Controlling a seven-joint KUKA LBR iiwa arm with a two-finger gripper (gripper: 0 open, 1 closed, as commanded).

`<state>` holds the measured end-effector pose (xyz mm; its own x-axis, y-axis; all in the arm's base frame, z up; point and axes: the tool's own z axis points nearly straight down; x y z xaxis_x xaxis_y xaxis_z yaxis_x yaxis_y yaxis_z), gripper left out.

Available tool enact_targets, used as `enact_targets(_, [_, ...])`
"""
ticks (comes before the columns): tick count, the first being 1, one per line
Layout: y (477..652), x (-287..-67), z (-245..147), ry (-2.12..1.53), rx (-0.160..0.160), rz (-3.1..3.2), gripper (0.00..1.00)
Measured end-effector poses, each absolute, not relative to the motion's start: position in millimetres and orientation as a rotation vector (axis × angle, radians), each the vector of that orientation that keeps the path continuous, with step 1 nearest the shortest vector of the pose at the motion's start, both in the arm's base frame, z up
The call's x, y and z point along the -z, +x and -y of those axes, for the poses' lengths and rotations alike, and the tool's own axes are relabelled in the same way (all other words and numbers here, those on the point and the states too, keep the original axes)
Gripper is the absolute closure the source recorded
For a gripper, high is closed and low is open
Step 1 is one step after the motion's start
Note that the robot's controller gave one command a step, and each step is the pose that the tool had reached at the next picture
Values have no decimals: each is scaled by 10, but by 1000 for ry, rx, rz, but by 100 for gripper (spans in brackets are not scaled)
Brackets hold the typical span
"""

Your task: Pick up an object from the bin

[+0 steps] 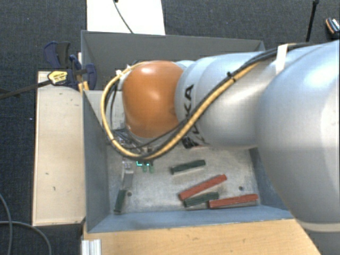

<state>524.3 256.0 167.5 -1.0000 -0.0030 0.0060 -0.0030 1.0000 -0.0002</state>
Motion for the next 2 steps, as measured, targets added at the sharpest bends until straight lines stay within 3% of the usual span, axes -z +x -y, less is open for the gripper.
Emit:
enact_targets(1, [4913,-698,-2508,649,1,3075,0])
enact_targets(2, [4997,-1011,-2506,1562,2,2733,0])
